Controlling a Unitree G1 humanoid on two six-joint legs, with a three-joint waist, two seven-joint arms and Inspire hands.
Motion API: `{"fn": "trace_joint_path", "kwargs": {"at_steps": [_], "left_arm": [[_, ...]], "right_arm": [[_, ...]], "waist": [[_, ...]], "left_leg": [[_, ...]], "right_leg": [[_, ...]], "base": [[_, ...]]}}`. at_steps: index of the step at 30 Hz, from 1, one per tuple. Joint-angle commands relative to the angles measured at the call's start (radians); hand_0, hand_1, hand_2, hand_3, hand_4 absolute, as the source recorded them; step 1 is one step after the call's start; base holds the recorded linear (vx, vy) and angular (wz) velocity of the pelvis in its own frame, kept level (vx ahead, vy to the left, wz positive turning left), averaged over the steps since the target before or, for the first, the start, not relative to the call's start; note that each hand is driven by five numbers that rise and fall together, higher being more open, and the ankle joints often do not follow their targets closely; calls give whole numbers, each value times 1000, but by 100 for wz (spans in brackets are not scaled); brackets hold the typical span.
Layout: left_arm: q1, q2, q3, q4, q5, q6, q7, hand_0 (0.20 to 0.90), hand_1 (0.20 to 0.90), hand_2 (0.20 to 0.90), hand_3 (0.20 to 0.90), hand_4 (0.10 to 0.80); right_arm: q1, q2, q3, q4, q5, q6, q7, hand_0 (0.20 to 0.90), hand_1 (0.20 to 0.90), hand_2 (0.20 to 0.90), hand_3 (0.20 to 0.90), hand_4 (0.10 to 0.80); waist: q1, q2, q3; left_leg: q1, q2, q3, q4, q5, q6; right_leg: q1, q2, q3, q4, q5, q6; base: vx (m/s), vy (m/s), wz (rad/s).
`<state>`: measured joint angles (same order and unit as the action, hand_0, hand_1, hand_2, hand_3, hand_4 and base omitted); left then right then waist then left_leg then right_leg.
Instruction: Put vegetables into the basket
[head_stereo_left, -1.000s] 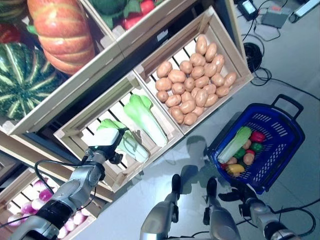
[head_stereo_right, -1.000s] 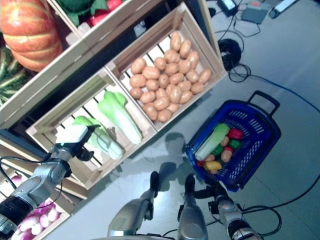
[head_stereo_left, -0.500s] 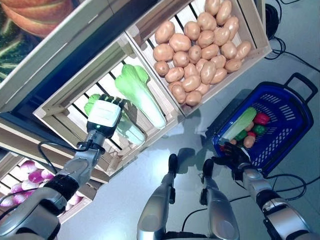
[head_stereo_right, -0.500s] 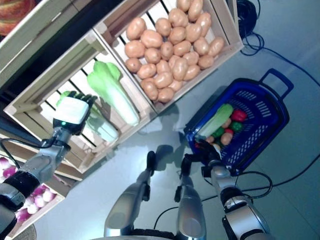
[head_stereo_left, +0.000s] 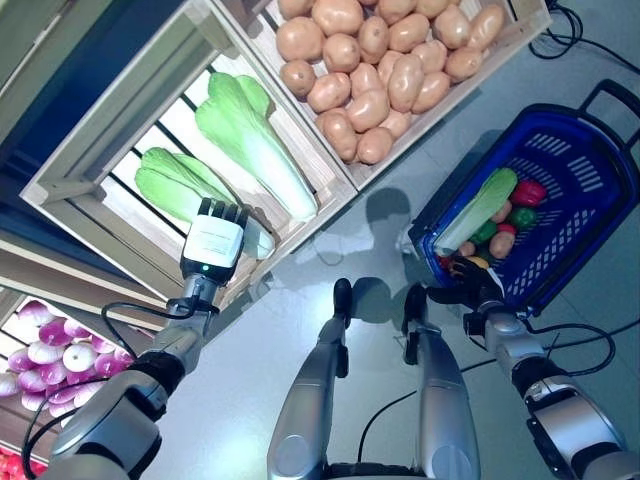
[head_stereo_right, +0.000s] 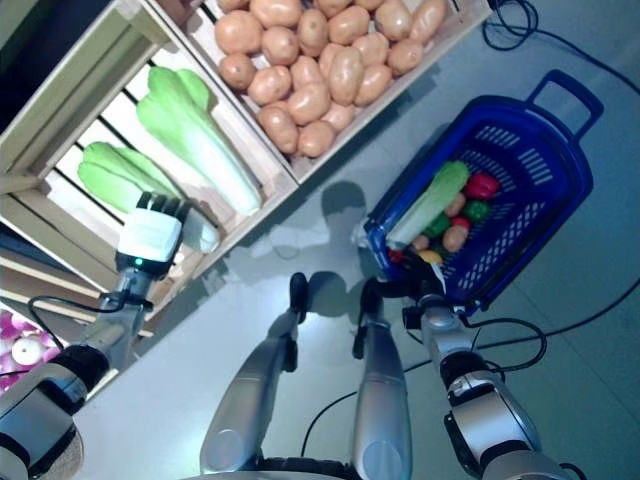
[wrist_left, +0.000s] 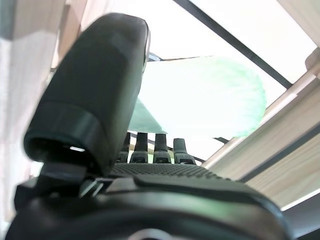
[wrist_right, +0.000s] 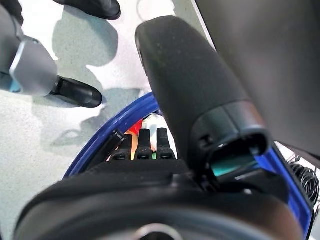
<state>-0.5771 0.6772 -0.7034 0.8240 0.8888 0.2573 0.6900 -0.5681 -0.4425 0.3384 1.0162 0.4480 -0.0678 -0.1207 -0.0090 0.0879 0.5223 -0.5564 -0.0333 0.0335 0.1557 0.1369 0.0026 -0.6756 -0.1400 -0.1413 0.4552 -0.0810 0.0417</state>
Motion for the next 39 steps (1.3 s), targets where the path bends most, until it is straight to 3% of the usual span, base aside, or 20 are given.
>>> {"fn": "trace_joint_path", "kwargs": {"at_steps": [1, 9, 19, 23, 31, 36, 37, 39], "left_arm": [[-12, 27, 59, 14, -22, 45, 53, 900, 900, 900, 900, 800], [-20, 6, 40, 38, 1, 1, 113, 900, 900, 900, 900, 800], [-118, 28, -15, 96, 79, -92, 130, 900, 900, 900, 900, 800], [-144, 43, -43, 99, 99, -89, 75, 900, 900, 900, 900, 800], [-209, 65, -42, 156, 54, -67, 106, 900, 900, 900, 900, 800], [-224, 77, -47, 162, 123, -72, 73, 900, 900, 900, 900, 800], [-227, 79, -53, 162, 113, -58, 66, 827, 827, 827, 827, 751], [-229, 77, -46, 168, 110, -54, 60, 820, 820, 820, 820, 747]], "right_arm": [[32, -56, 47, -48, 30, -7, -22, 900, 900, 900, 900, 800], [11, -71, 49, -30, 26, -12, -4, 900, 900, 900, 900, 800], [-33, -80, 60, -18, 22, -20, 20, 900, 900, 900, 900, 800], [-41, -90, 65, -17, 25, -25, 24, 900, 900, 900, 900, 800], [-55, -102, 68, -4, 49, -40, 27, 900, 900, 900, 900, 800], [-56, -110, 62, -7, 45, -38, 30, 900, 900, 900, 900, 800], [-55, -110, 63, -7, 46, -43, 29, 900, 900, 900, 900, 800], [-57, -109, 64, -6, 50, -45, 30, 900, 900, 900, 900, 800]], "waist": [[-7, -3, -2], [-8, -4, -2], [-19, -10, -2], [-25, -12, -2], [-31, -23, -2], [-32, -24, -2], [-33, -25, -2], [-33, -26, -2]], "left_leg": [[-65, -13, 39, 176, -143, -44], [-75, -15, 37, 171, -138, -49], [-103, -11, 38, 166, -126, -54], [-113, -6, 43, 167, -125, -56], [-142, -2, 43, 164, -116, -56], [-150, -3, 46, 160, -113, -57], [-151, -4, 44, 158, -113, -55], [-154, -3, 44, 160, -113, -54]], "right_leg": [[33, 27, 23, -70, 47, 22], [22, 32, 29, -77, 50, 22], [-9, 43, 34, -79, 63, 26], [-19, 45, 37, -82, 65, 26], [-48, 51, 38, -87, 79, 31], [-56, 49, 38, -93, 85, 33], [-57, 50, 39, -96, 88, 34], [-62, 50, 39, -93, 89, 35]], "base": [[4, 40, 1], [8, 13, -2], [1, 6, 0], [6, 31, -3], [-3, 8, -1], [-16, 24, -1], [0, 0, 0], [-18, 23, -5]]}}
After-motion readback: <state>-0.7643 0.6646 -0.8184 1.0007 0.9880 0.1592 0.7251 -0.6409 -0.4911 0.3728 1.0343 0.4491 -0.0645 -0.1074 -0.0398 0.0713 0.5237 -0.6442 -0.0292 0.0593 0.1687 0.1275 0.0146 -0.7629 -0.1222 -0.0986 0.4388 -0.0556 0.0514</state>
